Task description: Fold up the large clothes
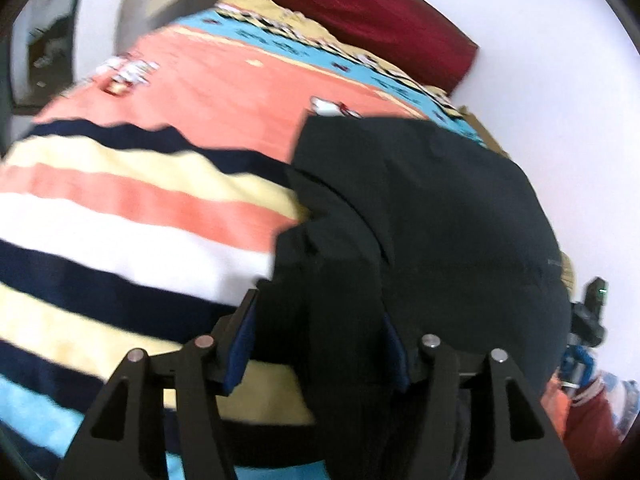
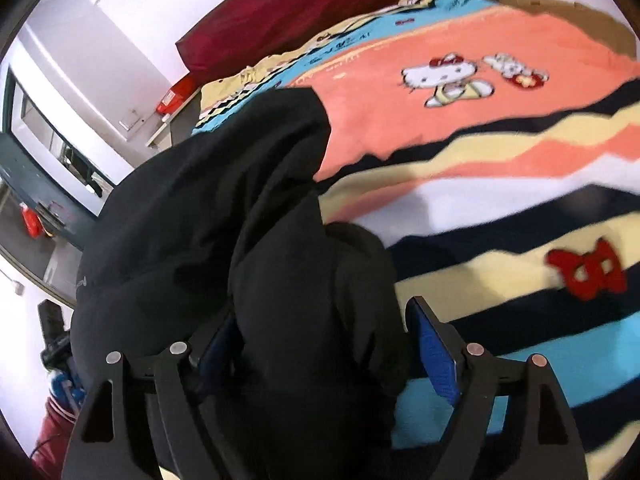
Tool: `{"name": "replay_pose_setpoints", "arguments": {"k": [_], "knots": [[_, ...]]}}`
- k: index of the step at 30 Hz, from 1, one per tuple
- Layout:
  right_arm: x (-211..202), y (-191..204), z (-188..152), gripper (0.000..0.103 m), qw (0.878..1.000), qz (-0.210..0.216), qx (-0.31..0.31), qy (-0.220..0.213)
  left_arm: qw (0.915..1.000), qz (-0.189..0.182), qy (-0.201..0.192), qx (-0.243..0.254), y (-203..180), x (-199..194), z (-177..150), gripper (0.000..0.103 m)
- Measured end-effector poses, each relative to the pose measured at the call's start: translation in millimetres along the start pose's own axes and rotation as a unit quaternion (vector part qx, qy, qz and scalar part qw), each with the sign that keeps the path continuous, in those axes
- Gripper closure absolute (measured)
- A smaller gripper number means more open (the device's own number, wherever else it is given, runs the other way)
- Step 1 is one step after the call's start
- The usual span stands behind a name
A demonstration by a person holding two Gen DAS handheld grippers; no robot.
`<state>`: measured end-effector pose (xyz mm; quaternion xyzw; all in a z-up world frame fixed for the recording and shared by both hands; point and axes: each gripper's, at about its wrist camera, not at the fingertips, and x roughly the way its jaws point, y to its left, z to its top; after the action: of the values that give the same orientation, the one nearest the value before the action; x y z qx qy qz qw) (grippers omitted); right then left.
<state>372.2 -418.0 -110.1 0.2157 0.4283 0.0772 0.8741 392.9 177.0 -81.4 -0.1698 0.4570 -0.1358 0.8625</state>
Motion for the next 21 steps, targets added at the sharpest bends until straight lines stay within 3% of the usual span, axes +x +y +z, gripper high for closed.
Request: {"name": "replay_pose_setpoints", "arguments": {"k": [4,8,14,21], "knots": [[-19.2,14.4,1.1,0.022,0.999,-0.034,-0.037,-0.008,0.9985,0.05,-0.019,0.006,3.4,-17.0,4.8,0.048],[-32.3,29.9,-5.3,0.022,0.997,-0.037,-0.057,-0.02,0.9912,0.112,-0.041,0.058,-25.2,-34.2,-8.3,0.048],[-45.5,54.4,-26.4,0.022,0.996,-0.043,-0.078,-0.028,0.9809,0.143,-0.081,0.104,-62.2,-48.6,-18.0,0.048],[-64.0,71.4,-49.6,0.019,0.994,-0.056,-0.088,-0.037,0.9728,0.158,-0.121,0.118,-104.3,-70.2,-46.7,0.048]]}}
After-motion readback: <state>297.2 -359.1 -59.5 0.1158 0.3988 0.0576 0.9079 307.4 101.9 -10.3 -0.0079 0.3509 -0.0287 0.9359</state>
